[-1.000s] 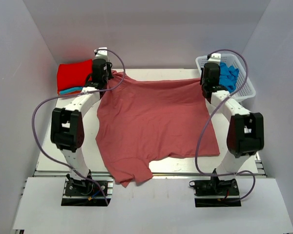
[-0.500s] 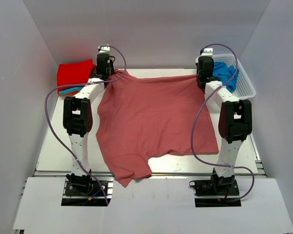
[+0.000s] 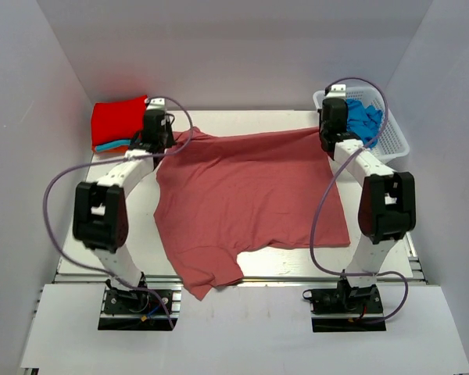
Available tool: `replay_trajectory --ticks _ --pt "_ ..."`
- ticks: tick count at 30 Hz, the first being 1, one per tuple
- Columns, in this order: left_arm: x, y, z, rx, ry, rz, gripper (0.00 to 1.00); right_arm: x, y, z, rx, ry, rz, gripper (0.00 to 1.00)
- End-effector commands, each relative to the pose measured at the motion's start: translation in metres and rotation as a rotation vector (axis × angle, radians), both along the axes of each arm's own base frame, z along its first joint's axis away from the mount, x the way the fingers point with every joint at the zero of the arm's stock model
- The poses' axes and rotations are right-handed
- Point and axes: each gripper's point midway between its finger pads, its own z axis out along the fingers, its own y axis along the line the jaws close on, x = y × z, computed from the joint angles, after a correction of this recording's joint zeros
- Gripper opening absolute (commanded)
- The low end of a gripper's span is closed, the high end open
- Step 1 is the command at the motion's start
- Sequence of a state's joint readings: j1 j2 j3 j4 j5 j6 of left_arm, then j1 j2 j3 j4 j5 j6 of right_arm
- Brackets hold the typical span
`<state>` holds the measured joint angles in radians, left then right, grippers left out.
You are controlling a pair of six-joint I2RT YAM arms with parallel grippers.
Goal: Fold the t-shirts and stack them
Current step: Fold the flattened tshirt in 1/3 of the way
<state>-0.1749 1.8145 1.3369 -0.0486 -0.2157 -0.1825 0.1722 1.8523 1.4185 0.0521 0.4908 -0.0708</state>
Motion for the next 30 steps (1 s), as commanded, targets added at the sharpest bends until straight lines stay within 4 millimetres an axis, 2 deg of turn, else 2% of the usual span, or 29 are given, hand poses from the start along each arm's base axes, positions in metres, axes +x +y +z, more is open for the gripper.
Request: replay_trajectory --ticks 1,2,3,6,7,9,10,12,14,15,18,20,21,22,25,26,27,30 --pt "-0.041 -0.001 0.027 -0.06 -0.052 0.006 0.0 -0.017 -0.01 0.03 0.014 -0.067 -0.034 0.0" --pt "-0.049 -0.01 0.023 -0.097 -0.04 -0.038 0.0 -0.026 -0.009 0.014 0.014 -0.035 -0.027 0.0" --pt "-0.063 -0.012 0.019 -0.127 -0.037 -0.045 0.0 -0.03 -0.01 0.019 0.021 -0.046 -0.031 0.0" --pt "-0.086 -0.02 0.011 -0.175 -0.017 -0.092 0.0 -0.045 -0.01 0.0 0.017 0.001 -0.025 0.0" --pt "-0.099 -0.026 -0.008 -0.219 0.031 -0.102 0.0 -0.05 -0.011 -0.005 0.023 0.01 -0.033 0.0" --pt "-0.113 -0.033 -0.026 -0.25 0.09 -0.116 0.0 -0.061 -0.013 -0.019 0.035 0.036 -0.043 0.0" --pt "-0.125 -0.033 -0.033 -0.263 0.107 -0.116 0.0 -0.064 -0.016 -0.017 0.034 0.032 -0.057 0.0" --pt "-0.146 -0.032 -0.055 -0.281 0.166 -0.103 0.0 -0.074 -0.018 -0.031 0.044 0.058 -0.073 0.0" --pt "-0.158 -0.034 -0.054 -0.308 0.166 -0.115 0.0 -0.081 -0.017 -0.035 0.061 0.067 -0.075 0.0" --pt "-0.168 -0.034 -0.063 -0.31 0.188 -0.12 0.0 -0.087 -0.017 -0.045 0.061 0.089 -0.076 0.0" --pt "-0.185 -0.031 -0.07 -0.321 0.208 -0.108 0.0 -0.098 -0.021 -0.053 0.07 0.103 -0.102 0.0" --pt "-0.188 -0.029 -0.073 -0.315 0.215 -0.099 0.0 -0.105 -0.022 -0.061 0.073 0.122 -0.111 0.0" --pt "-0.193 -0.031 -0.078 -0.322 0.232 -0.11 0.0 -0.106 -0.022 -0.059 0.083 0.114 -0.113 0.0" --pt "-0.198 -0.034 -0.083 -0.333 0.25 -0.128 0.0 -0.112 -0.024 -0.072 0.074 0.145 -0.125 0.0" --pt "-0.21 -0.039 -0.094 -0.349 0.322 -0.151 0.0 -0.117 -0.027 -0.08 0.069 0.181 -0.151 0.0" --pt "-0.217 -0.04 -0.103 -0.352 0.361 -0.153 0.04 -0.118 -0.029 -0.081 0.073 0.178 -0.174 0.0" --pt "-0.225 -0.046 -0.108 -0.361 0.39 -0.176 0.13 -0.126 -0.028 -0.09 0.072 0.226 -0.18 0.0" --pt "-0.247 -0.043 -0.122 -0.361 0.465 -0.17 0.17 -0.138 -0.032 -0.097 0.079 0.26 -0.224 0.08"
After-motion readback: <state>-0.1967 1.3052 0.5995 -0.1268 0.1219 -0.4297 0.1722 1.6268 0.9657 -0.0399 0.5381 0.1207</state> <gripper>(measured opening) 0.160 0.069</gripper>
